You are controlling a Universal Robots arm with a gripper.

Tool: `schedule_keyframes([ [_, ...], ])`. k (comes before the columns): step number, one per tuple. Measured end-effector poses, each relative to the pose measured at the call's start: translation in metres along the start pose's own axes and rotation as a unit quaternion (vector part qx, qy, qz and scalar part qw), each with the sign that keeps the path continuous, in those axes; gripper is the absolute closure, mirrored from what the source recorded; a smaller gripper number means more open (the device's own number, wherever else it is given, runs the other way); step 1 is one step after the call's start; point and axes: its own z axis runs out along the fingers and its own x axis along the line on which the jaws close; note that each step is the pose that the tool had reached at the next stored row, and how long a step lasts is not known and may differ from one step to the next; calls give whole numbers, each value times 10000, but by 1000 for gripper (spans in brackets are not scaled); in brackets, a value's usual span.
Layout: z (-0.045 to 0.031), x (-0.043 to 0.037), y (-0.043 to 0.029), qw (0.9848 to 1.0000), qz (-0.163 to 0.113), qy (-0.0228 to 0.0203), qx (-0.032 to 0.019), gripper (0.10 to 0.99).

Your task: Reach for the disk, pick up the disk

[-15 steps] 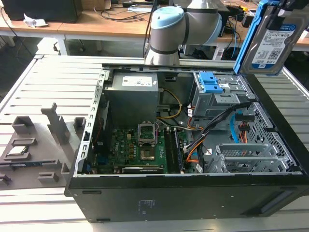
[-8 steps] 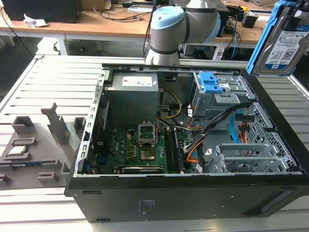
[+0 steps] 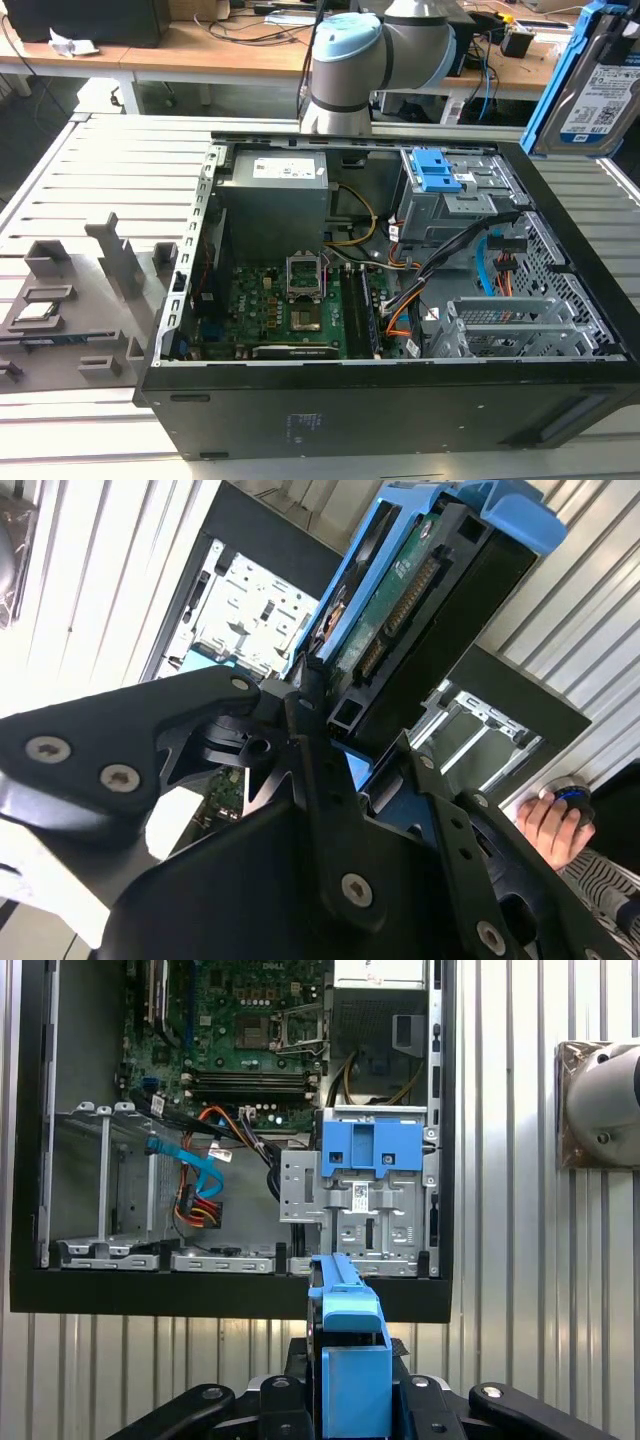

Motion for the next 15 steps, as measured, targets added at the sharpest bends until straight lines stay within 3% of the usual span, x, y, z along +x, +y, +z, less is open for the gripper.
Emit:
schedule_keyframes([
  [3, 1, 33, 1, 10000, 1, 0, 0, 722],
  [9, 4, 191, 3, 10000, 0, 0, 0, 722],
  [15, 7, 297, 4, 10000, 0, 0, 0, 722],
])
